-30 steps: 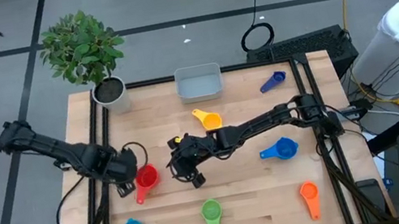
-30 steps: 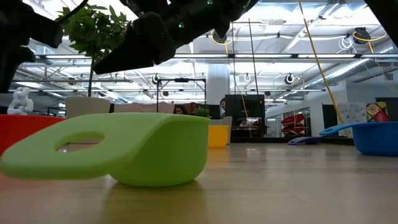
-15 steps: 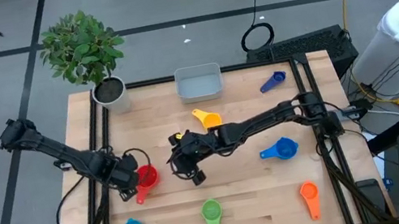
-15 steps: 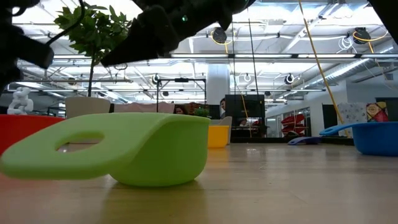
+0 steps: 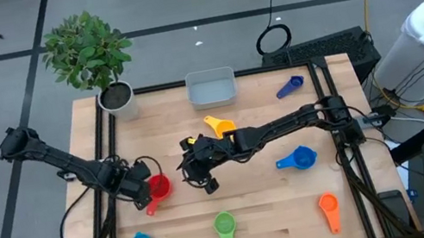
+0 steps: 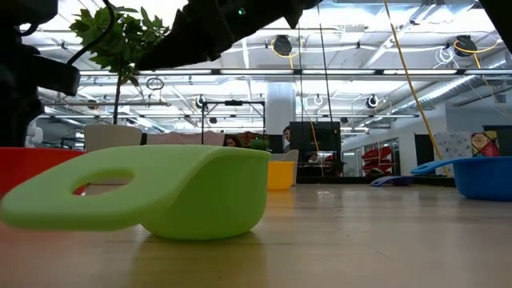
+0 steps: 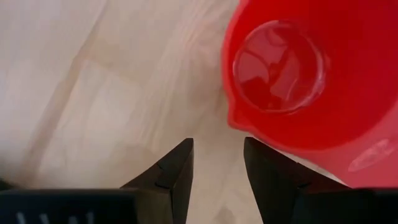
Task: Nest measuring cups in basket
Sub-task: Move the red measuring cup to the middle of the table, then stack the blue measuring cup on top of the red measuring cup
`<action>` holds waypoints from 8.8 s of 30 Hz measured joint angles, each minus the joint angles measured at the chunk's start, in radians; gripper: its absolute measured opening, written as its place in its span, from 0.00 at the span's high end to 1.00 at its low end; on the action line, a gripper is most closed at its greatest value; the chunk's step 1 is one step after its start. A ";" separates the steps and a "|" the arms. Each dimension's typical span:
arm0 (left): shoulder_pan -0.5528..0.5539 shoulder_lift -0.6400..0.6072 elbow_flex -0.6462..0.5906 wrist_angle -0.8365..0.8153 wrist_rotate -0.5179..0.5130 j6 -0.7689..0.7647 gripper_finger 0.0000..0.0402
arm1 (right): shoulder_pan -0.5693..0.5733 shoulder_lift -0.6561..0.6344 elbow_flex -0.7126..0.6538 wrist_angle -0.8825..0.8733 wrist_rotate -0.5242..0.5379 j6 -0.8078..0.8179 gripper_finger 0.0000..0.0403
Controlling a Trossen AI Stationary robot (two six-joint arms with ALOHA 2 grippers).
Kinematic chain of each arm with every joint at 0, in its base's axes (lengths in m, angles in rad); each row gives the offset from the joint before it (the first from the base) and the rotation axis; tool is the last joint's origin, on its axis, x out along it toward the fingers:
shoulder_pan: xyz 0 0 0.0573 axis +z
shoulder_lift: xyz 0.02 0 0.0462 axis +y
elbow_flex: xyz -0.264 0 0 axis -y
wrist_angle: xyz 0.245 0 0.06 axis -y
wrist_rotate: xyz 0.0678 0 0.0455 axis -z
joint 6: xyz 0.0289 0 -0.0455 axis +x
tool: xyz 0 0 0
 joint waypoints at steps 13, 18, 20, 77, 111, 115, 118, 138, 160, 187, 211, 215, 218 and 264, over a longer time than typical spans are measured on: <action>0.106 0.000 0.000 0.207 -0.095 0.152 0.64 | -0.014 0.000 0.000 -0.243 -0.002 -0.002 0.55; 0.179 0.000 0.000 0.366 -0.126 0.257 0.64 | 0.000 0.000 0.000 -0.236 -0.008 -0.018 0.55; 0.205 0.000 0.002 0.425 -0.128 0.311 0.64 | 0.003 0.000 0.000 -0.235 -0.026 -0.018 0.55; 0.279 0.256 0.060 0.492 0.019 0.377 0.64 | 0.019 0.002 -0.047 -0.221 -0.059 -0.017 0.55; 0.382 -0.097 0.207 0.405 -0.152 0.695 0.64 | 0.023 0.004 -0.166 -0.084 -0.116 0.005 0.55; 0.380 -0.152 0.232 0.403 -0.176 0.725 0.64 | 0.029 0.011 -0.168 -0.072 -0.114 0.000 0.55; 0.380 -0.165 0.233 0.398 -0.179 0.737 0.64 | 0.031 0.010 -0.167 -0.062 -0.135 0.001 0.55; 0.380 -0.158 0.233 0.368 -0.179 0.737 0.64 | 0.015 0.047 -0.167 -0.114 -0.106 -0.018 0.55; 0.378 -0.158 0.233 0.340 -0.179 0.725 0.64 | -0.001 0.047 -0.166 -0.244 -0.024 -0.025 0.60; 0.378 -0.157 0.233 0.331 -0.179 0.722 0.64 | 0.000 -0.052 -0.167 -0.583 -0.028 -0.130 1.00; 0.376 -0.157 0.233 0.325 -0.179 0.724 0.64 | 0.014 -0.065 -0.256 -0.580 -0.133 -0.089 0.94; 0.376 -0.157 0.233 0.324 -0.179 0.722 0.64 | 0.014 -0.069 -0.257 -0.558 -0.134 -0.088 0.86; 0.376 -0.157 0.233 0.324 -0.179 0.719 0.64 | 0.014 -0.081 -0.257 -0.549 -0.133 -0.088 0.80; 0.371 -0.157 0.233 0.302 -0.179 0.728 0.64 | 0.200 -0.792 -0.710 -1.021 -0.032 0.779 0.63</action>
